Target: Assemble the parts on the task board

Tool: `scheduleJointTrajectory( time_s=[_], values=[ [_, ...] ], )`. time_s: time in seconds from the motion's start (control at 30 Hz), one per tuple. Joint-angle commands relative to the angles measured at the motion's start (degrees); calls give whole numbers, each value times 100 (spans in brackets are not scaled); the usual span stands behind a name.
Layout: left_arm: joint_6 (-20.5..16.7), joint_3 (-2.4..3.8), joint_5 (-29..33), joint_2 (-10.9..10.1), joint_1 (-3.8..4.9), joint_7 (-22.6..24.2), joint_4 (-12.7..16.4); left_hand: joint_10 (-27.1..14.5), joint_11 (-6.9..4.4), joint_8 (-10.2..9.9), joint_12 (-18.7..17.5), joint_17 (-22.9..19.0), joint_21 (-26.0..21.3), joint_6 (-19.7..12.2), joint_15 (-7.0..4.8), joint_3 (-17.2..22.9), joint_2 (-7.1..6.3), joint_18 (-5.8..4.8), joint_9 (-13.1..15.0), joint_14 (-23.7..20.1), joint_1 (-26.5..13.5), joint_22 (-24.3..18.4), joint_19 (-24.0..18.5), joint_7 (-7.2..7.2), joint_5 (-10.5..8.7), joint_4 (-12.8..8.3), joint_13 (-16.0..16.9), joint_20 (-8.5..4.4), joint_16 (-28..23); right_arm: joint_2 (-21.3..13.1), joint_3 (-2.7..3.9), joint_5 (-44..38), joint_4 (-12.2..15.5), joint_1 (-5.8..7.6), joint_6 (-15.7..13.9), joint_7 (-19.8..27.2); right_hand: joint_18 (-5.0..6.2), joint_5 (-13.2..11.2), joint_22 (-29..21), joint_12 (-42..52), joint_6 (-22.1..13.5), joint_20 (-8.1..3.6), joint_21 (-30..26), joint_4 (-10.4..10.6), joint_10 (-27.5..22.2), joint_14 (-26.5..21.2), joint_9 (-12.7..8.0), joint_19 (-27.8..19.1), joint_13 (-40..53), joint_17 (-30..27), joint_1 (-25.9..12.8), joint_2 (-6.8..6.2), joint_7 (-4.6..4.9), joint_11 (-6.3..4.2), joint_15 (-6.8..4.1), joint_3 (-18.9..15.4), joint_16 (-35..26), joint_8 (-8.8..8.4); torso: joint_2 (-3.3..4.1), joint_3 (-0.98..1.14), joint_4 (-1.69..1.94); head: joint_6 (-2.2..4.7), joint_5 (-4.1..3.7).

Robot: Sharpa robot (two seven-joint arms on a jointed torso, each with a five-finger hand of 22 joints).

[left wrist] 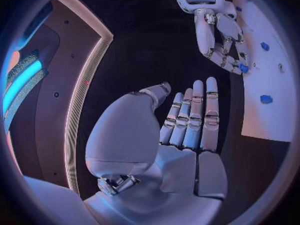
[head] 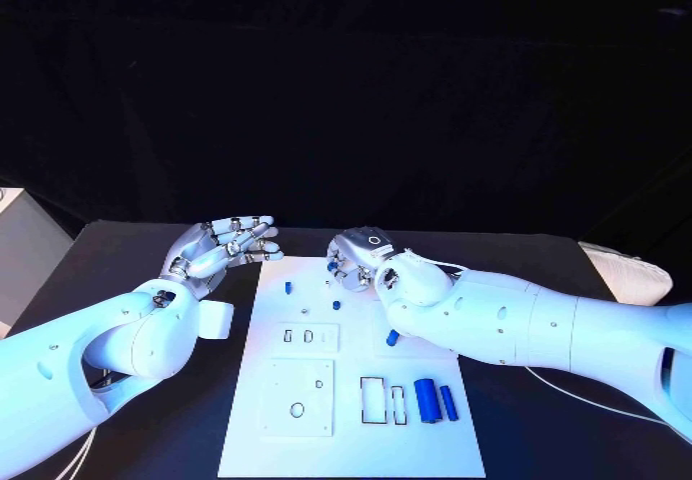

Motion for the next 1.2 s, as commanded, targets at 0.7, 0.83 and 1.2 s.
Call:
scheduleJointTrajectory(
  time_s=[0.7,0.83,1.2],
  values=[
    [51,23,-50,-23,4,37,43,32,18,7,-25,12,28,32,7,35,-19,57,-7,-42,47,10,-47,134,-22,-11,-9,-8,25,77,-4,-514,-103,-8,280,-192,-52,-80,33,-5,-13,-3,6,-54,-4,38,33,26,-22,42,12,-95,21,1,-26,18,52,27,56,-35,49,7,-29],
    [50,23,-50,-22,4,42,43,32,18,7,-27,15,32,32,8,39,-20,57,-8,-44,42,12,-49,135,-22,-12,-9,-8,29,91,-4,-513,-124,-8,278,-171,-43,-119,-11,-10,-43,3,-28,-52,-30,21,46,5,-29,-8,-9,-123,32,11,-17,22,34,21,59,-38,59,7,-32],
    [44,24,-49,-27,5,34,32,32,19,6,-29,17,35,32,8,44,-21,57,-8,-46,37,14,-51,135,-23,-14,-9,-8,34,111,-7,-454,-206,-7,150,-112,247,-761,-1605,2,-764,186,-1367,142,-1341,-314,-22,-525,-86,-1269,116,-310,228,237,165,-852,-693,-453,71,-58,83,17,-52]
  ],
)
